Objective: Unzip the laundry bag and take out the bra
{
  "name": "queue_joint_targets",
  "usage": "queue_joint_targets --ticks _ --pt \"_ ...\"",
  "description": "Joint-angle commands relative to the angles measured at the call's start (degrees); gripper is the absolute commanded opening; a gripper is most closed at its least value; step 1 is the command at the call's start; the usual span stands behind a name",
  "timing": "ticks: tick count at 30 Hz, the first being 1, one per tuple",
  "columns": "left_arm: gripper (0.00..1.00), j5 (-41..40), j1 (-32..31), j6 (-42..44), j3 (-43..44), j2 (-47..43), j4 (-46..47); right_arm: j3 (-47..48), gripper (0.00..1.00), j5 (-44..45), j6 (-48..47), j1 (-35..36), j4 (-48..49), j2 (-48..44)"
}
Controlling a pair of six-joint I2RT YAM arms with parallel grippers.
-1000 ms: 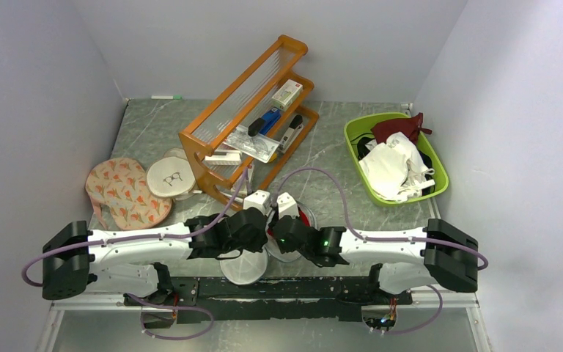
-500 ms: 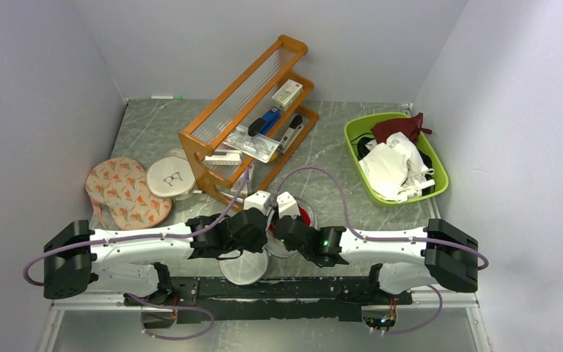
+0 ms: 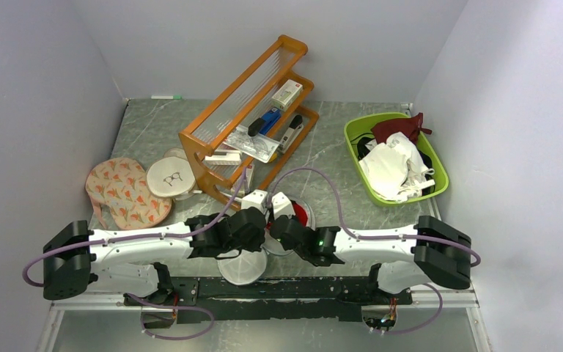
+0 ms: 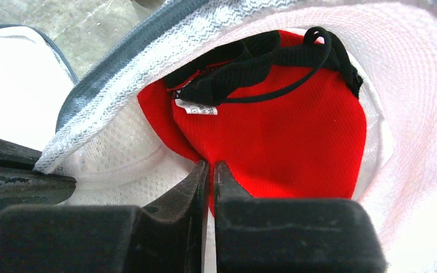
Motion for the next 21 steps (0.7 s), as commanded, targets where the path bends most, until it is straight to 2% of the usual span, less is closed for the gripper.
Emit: queue_joint_targets --ticks 1,9,21 --pt "0.07 -0.82 -0.56 0.46 1.17 -1.95 0.08 1.05 0.0 0.4 -1.38 0.19 -2.22 -3.92" --pt "0.07 -4.29 -0.56 -0.21 3.19 -2.65 -3.79 -1.09 0.0 -11.77 -2.97 0.1 -2.41 -12.01" --pt "0.07 -5.15 -0.47 -1.07 3.15 -3.52 -5.42 -2.48 0.0 -11.63 -0.01 -0.15 -4.57 -25.51"
